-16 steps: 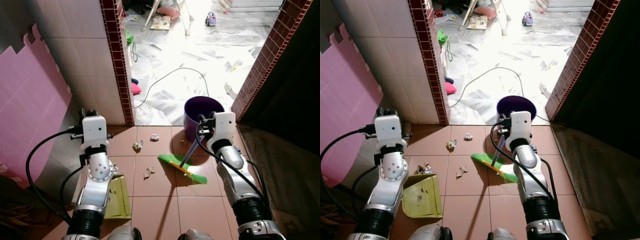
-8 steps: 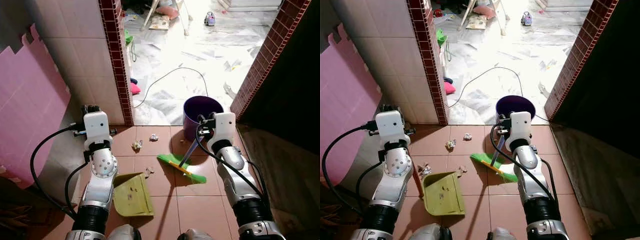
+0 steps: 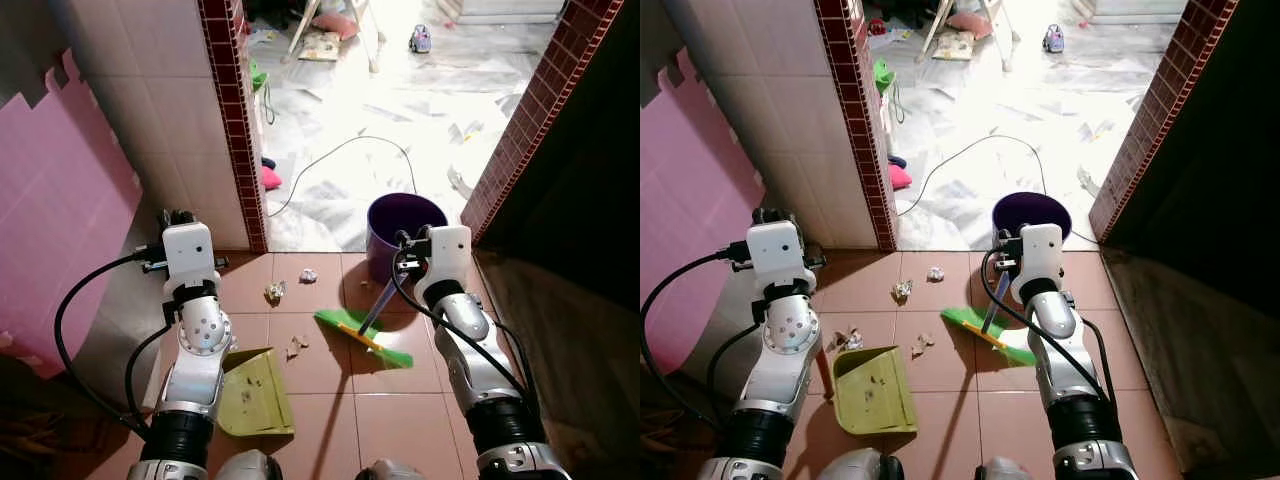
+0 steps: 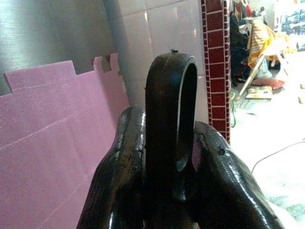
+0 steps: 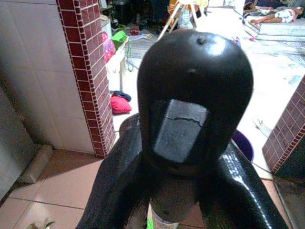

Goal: Sweep floor

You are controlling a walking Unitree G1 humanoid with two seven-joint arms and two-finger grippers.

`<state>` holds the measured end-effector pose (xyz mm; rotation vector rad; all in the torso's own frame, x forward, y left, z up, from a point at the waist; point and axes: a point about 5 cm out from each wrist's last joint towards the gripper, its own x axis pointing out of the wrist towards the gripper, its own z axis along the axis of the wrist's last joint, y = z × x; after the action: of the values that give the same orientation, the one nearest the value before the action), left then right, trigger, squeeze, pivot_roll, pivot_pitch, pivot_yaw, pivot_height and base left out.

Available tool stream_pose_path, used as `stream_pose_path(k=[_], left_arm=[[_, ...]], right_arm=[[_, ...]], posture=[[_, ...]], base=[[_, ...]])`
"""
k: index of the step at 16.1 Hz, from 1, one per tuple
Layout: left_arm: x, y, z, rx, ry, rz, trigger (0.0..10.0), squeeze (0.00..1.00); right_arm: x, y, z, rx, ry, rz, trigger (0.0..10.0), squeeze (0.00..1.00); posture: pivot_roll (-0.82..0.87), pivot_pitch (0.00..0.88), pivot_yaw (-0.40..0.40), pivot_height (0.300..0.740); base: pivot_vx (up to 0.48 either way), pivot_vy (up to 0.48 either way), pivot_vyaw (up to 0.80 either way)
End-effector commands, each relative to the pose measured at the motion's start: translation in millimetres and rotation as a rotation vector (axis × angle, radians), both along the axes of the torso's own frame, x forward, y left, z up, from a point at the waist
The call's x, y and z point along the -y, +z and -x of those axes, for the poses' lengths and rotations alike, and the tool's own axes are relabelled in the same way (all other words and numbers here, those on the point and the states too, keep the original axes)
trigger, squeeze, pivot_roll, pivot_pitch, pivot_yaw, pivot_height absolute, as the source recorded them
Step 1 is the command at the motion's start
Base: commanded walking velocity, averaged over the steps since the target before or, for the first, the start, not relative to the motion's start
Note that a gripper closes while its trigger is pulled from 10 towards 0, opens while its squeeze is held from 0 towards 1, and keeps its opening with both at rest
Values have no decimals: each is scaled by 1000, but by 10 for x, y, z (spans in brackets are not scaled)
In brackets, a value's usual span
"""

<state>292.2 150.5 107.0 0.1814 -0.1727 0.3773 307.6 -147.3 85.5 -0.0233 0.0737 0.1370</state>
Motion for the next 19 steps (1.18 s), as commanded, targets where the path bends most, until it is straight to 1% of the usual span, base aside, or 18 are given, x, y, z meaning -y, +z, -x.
stream_pose_path(k=[1,13,15,17,19], left_arm=[[-2,147,-41,71,-5,-24,10000,0],[5,162,-79,76,-4,-29,10000,0],[-14,161,-84,72,11,-20,10000,0],[-14,178,-90,81,7,-40,10000,0],[1,181,-91,84,3,-53,10000,0]], right_arm=[[-13,50,-12,25,11,-18,10000,0],[-14,65,-39,33,19,-11,10000,0],[4,52,-41,28,15,-12,10000,0],[4,49,-43,27,12,-12,10000,0],[-1,49,-46,27,10,-14,10000,0]], posture=[[-108,0,24,740],[-106,0,20,740],[-105,0,21,740],[-104,0,22,740],[-103,0,22,740]], base=[[285,0,0],[326,0,0],[279,392,0],[277,392,0],[0,0,0]])
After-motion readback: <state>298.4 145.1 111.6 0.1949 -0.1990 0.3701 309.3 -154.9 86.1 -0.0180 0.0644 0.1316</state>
